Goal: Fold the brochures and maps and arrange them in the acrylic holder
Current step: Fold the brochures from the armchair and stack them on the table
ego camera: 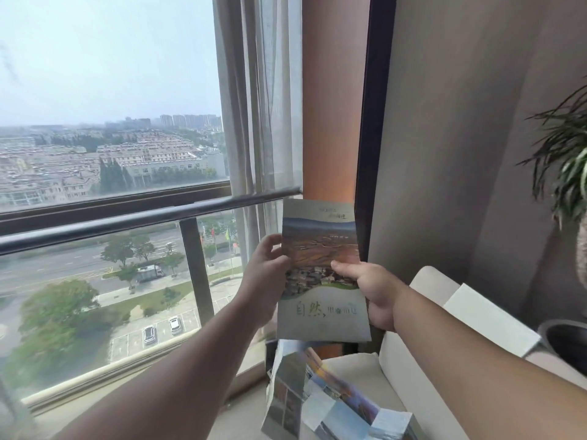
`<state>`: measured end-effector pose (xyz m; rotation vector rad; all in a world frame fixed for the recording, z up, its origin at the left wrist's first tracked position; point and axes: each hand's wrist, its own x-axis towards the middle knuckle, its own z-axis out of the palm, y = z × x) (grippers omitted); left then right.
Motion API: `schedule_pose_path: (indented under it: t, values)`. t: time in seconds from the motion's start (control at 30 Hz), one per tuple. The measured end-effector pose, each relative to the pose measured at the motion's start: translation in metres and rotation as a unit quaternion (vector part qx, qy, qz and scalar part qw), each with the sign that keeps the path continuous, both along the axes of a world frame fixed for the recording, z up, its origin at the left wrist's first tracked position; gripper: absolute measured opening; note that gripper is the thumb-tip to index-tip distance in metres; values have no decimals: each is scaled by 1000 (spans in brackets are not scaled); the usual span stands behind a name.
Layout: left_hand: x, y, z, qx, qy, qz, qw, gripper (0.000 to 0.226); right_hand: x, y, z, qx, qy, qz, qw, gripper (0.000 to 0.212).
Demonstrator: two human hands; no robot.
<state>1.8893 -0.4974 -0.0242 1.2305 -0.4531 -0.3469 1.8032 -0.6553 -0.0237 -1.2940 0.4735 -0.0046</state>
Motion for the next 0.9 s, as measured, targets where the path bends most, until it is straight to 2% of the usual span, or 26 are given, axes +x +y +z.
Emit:
schedule_pose_path:
  t: [0.13, 0.2, 0.3, 0.43, 0.63, 0.7, 0.8, 0.9]
  values:
    - [5, -1, -4, 47, -7, 46, 998, 34, 7, -4, 3, -26, -84, -108, 990, 23]
    - [7, -2, -7, 85, -18, 75, 993, 31, 10, -5, 4, -53, -108, -126, 985, 16]
    - [5, -4, -7, 121, 7, 69, 990, 31, 11, -2, 6, -70, -132, -120, 981, 21]
    - [4, -4, -6, 102, 78, 4, 992, 32, 12, 3, 4, -103, -137, -103, 980, 19]
    - [10, -4, -8, 47, 76, 27, 996, 25, 17, 2, -2, -233, -89, -124, 960, 14]
    - [11, -4, -7, 47, 55, 17, 997, 29, 19, 0, -4, -223, -78, -124, 964, 18]
    - [11, -3, -6, 35, 26, -9, 999, 34, 18, -2, -4, -167, -69, -84, 980, 35]
    - [10, -2, -5, 15, 21, -41, 999, 36, 13, -4, -2, -103, -57, -39, 992, 22]
